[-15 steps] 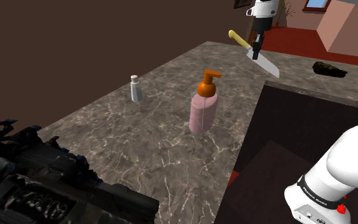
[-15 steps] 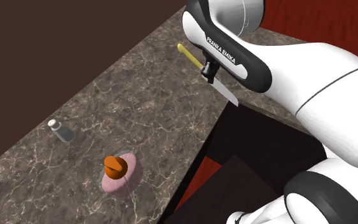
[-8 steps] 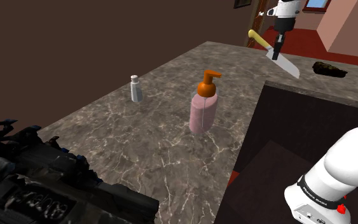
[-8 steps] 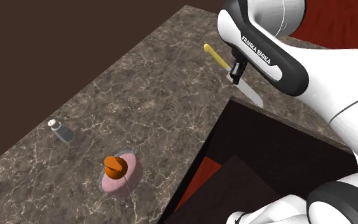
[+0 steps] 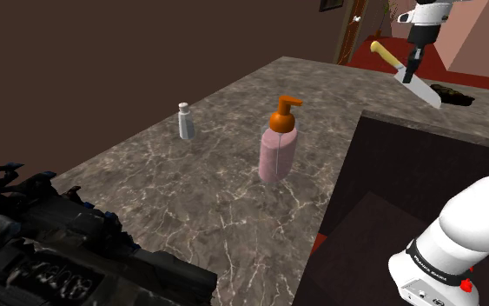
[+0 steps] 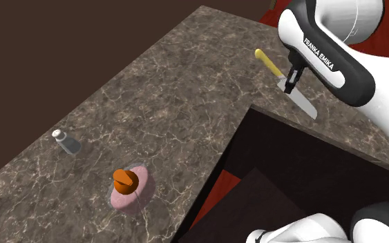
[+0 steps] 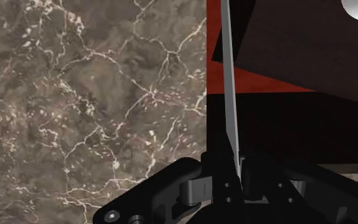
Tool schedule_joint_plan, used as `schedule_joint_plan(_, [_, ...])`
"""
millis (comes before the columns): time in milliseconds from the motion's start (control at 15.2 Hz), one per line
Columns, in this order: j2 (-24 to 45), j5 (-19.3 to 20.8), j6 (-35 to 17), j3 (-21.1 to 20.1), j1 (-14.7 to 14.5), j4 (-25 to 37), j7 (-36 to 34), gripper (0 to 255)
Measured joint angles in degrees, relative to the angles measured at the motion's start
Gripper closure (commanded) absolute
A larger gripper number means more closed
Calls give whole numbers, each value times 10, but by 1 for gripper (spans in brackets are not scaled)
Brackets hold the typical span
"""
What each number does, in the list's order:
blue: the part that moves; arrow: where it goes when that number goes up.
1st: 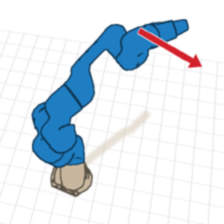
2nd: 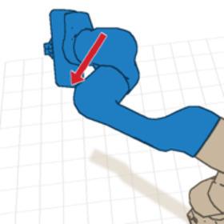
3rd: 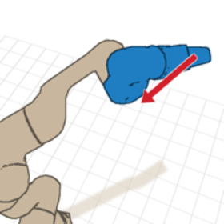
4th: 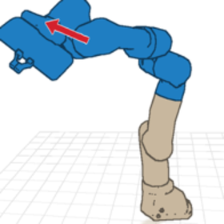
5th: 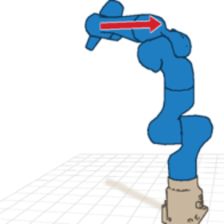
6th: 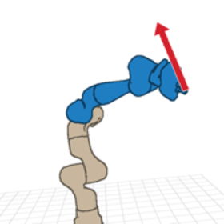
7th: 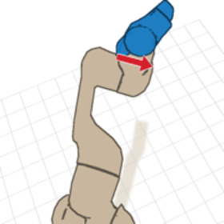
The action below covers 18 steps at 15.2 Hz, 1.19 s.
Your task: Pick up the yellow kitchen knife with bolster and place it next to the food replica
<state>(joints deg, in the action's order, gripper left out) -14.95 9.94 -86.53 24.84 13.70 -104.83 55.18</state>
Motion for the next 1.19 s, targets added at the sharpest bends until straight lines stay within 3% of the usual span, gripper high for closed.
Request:
schedule_joint_plan(726, [23,22,-12,105,54,32,158,255])
schedule_joint_plan(1188, [92,-5,-25,187,91,92,283,255])
